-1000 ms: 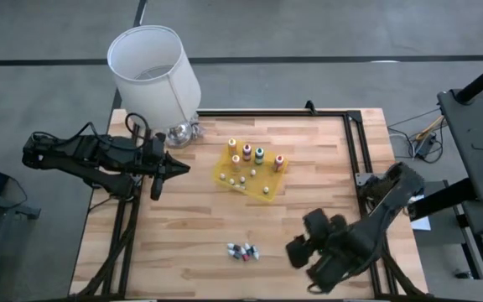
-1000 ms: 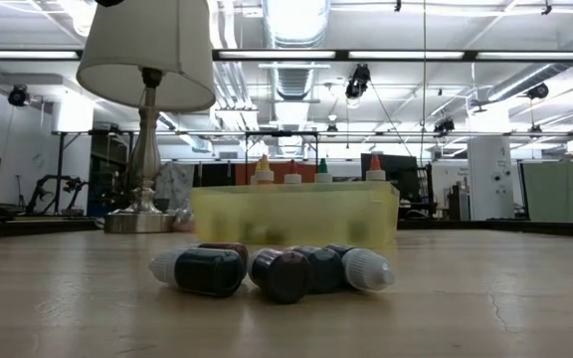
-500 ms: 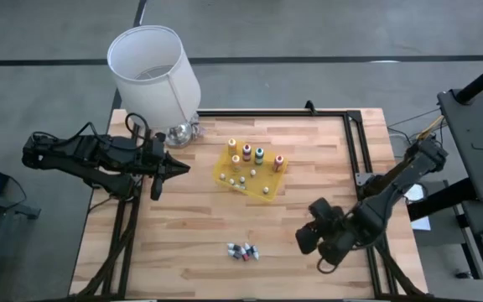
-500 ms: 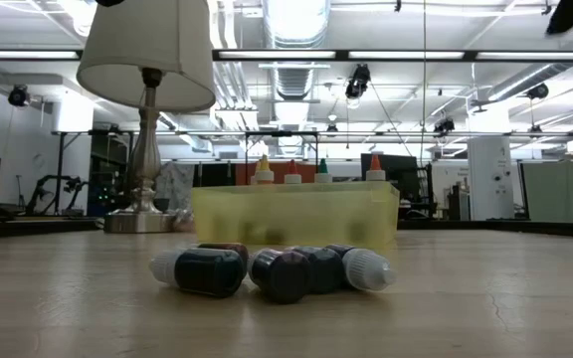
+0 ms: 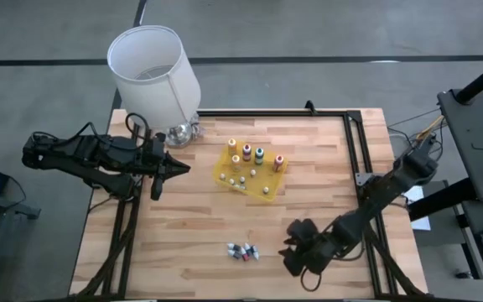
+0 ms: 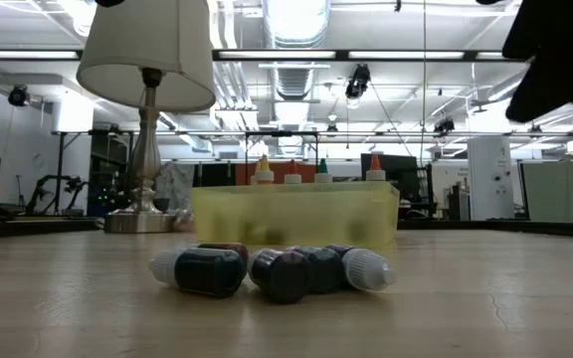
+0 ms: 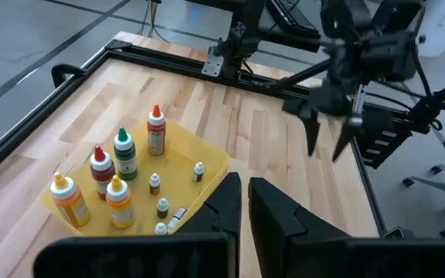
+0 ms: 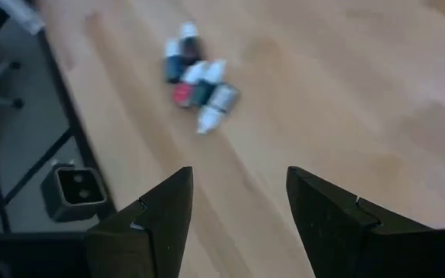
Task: Pick & Place food coloring
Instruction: Put the small green food coloring bottle into the yellow bin
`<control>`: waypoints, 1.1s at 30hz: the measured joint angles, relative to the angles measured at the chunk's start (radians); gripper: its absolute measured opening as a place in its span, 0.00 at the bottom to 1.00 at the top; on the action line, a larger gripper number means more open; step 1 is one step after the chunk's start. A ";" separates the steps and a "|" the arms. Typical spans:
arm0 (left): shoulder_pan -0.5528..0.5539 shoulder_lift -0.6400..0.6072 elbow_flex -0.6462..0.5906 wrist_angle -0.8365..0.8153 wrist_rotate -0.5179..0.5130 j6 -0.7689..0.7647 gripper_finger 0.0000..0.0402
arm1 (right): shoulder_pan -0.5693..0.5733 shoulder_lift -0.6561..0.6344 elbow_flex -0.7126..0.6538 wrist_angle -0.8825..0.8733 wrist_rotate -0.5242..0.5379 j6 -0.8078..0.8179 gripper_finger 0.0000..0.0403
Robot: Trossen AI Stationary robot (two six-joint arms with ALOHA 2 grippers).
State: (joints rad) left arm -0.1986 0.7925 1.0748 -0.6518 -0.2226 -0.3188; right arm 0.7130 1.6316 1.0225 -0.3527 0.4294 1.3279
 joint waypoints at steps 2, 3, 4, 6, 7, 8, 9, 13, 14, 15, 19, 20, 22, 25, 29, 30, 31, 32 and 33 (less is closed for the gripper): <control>0.000 0.000 0.000 0.000 0.000 -0.001 0.00 | 0.000 0.048 -0.002 0.086 0.012 -0.099 0.50; 0.000 0.000 0.000 0.001 0.000 -0.001 0.00 | 0.000 0.073 0.000 0.124 0.013 -0.157 0.50; 0.000 0.000 0.000 0.000 0.000 -0.001 0.00 | 0.000 0.098 0.009 0.141 0.013 -0.212 0.50; 0.000 0.000 0.000 0.000 0.000 -0.001 0.00 | 0.000 0.150 0.042 0.152 0.013 -0.299 0.50; 0.000 0.000 0.000 0.000 0.000 -0.002 0.00 | 0.000 0.173 0.060 0.152 0.010 -0.331 0.50; 0.000 0.000 0.000 0.001 0.000 -0.002 0.00 | 0.000 0.195 0.075 0.150 -0.004 -0.350 0.50; 0.000 0.000 0.000 0.000 0.000 -0.003 0.00 | -0.003 0.216 0.093 0.147 -0.023 -0.360 0.50; 0.000 0.000 0.000 0.000 0.000 -0.004 0.00 | -0.018 0.268 0.142 0.149 -0.121 -0.367 0.50; 0.000 0.000 0.000 0.001 0.000 -0.004 0.00 | -0.020 0.276 0.150 0.150 -0.131 -0.367 0.50; 0.000 0.000 0.000 -0.001 0.000 -0.003 0.00 | -0.021 0.280 0.154 0.150 -0.133 -0.367 0.50; 0.000 0.001 0.000 0.000 -0.004 -0.003 0.00 | -0.031 0.274 0.158 0.151 -0.142 -0.412 0.50; 0.000 0.001 0.000 0.000 -0.004 -0.003 0.00 | -0.036 0.266 0.152 0.149 -0.150 -0.419 0.50; 0.000 0.002 0.000 -0.001 -0.004 -0.003 0.00 | -0.054 0.253 0.145 0.130 -0.173 -0.422 0.50; 0.000 0.002 0.000 -0.001 -0.004 -0.003 0.00 | -0.089 0.242 0.143 0.105 -0.251 -0.452 0.50; 0.000 0.002 0.000 -0.001 -0.004 -0.003 0.00 | -0.129 0.242 0.151 0.095 -0.346 -0.517 0.50; 0.000 0.002 0.000 0.000 -0.004 -0.003 0.00 | -0.137 0.242 0.152 0.095 -0.359 -0.527 0.50; 0.000 0.002 0.000 0.000 -0.004 -0.003 0.00 | -0.145 0.242 0.152 0.096 -0.377 -0.534 0.50; 0.000 0.002 0.000 0.000 -0.004 -0.003 0.00 | -0.155 0.242 0.152 0.095 -0.397 -0.541 0.50; 0.000 0.002 0.000 0.000 -0.004 -0.003 0.00 | -0.165 0.242 0.152 0.094 -0.417 -0.546 0.50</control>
State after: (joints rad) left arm -0.1982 0.7948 1.0748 -0.6519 -0.2267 -0.3222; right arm 0.5484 1.8734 1.1744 -0.2584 0.0124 0.7824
